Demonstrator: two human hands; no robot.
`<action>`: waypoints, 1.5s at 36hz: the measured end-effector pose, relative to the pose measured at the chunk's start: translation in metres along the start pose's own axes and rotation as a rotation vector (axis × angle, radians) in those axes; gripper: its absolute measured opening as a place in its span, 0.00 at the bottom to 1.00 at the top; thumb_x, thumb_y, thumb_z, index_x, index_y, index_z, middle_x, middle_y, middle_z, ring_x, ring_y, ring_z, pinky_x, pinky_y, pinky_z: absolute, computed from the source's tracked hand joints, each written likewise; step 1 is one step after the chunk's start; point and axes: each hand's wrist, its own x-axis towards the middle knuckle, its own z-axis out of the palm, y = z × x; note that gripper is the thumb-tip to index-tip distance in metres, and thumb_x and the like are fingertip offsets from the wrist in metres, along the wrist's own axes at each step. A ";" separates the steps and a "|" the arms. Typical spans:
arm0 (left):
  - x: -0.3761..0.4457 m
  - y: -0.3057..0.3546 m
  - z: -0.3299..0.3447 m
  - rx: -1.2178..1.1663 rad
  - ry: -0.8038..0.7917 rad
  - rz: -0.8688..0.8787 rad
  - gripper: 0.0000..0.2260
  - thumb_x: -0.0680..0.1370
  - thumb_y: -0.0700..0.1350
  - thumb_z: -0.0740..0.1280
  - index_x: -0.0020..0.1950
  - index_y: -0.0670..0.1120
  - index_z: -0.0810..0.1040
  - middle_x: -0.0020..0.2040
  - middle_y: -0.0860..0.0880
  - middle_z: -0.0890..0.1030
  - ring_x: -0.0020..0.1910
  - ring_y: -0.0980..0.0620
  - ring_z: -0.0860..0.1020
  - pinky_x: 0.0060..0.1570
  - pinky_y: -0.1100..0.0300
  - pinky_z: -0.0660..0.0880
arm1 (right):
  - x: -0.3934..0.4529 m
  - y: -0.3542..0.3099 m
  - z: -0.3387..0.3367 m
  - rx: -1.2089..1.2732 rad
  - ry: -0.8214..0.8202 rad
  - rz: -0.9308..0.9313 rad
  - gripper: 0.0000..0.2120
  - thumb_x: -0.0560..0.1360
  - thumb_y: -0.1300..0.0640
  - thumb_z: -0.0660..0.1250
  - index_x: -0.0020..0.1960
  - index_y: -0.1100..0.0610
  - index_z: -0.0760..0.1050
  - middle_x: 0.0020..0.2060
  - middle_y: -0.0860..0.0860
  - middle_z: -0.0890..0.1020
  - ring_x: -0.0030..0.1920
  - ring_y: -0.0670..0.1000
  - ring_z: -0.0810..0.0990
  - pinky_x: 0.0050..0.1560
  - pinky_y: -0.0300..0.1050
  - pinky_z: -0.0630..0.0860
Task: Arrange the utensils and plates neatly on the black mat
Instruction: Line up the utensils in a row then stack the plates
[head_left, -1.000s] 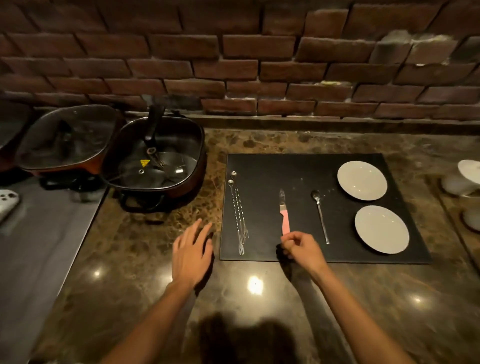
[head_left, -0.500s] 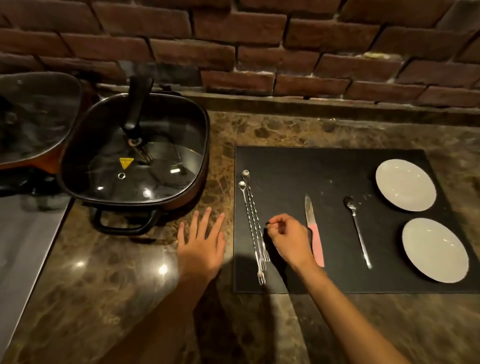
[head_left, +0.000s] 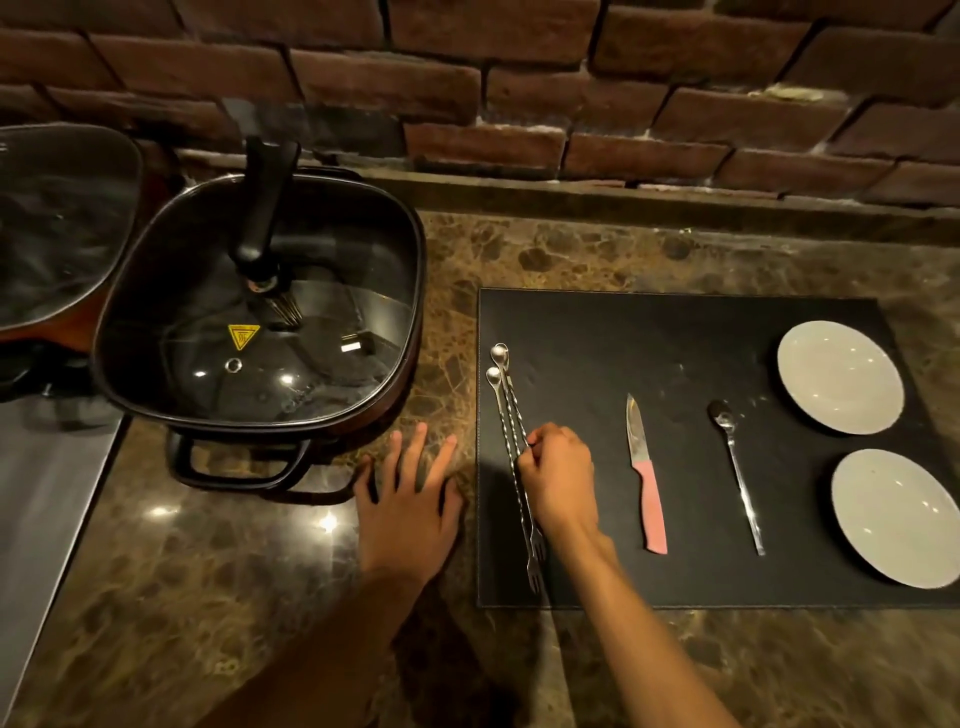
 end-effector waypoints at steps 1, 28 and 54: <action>0.000 -0.001 0.001 0.000 -0.003 0.001 0.25 0.82 0.59 0.51 0.80 0.63 0.59 0.82 0.52 0.62 0.81 0.46 0.60 0.72 0.38 0.60 | -0.001 0.000 -0.001 -0.023 0.004 -0.006 0.08 0.75 0.62 0.62 0.52 0.60 0.78 0.49 0.57 0.79 0.49 0.57 0.78 0.49 0.48 0.72; 0.002 -0.001 0.000 0.007 -0.069 -0.003 0.25 0.82 0.59 0.49 0.81 0.62 0.59 0.83 0.51 0.60 0.83 0.46 0.56 0.75 0.38 0.54 | -0.007 0.018 -0.021 -0.075 0.090 0.164 0.08 0.72 0.57 0.67 0.38 0.60 0.77 0.37 0.57 0.81 0.40 0.59 0.81 0.43 0.54 0.79; 0.000 0.002 -0.008 -0.014 -0.043 0.003 0.25 0.82 0.57 0.51 0.81 0.60 0.62 0.82 0.49 0.62 0.81 0.44 0.59 0.73 0.36 0.58 | -0.023 0.054 -0.034 -0.007 0.129 0.170 0.05 0.74 0.61 0.66 0.45 0.62 0.78 0.40 0.57 0.82 0.43 0.57 0.81 0.46 0.49 0.77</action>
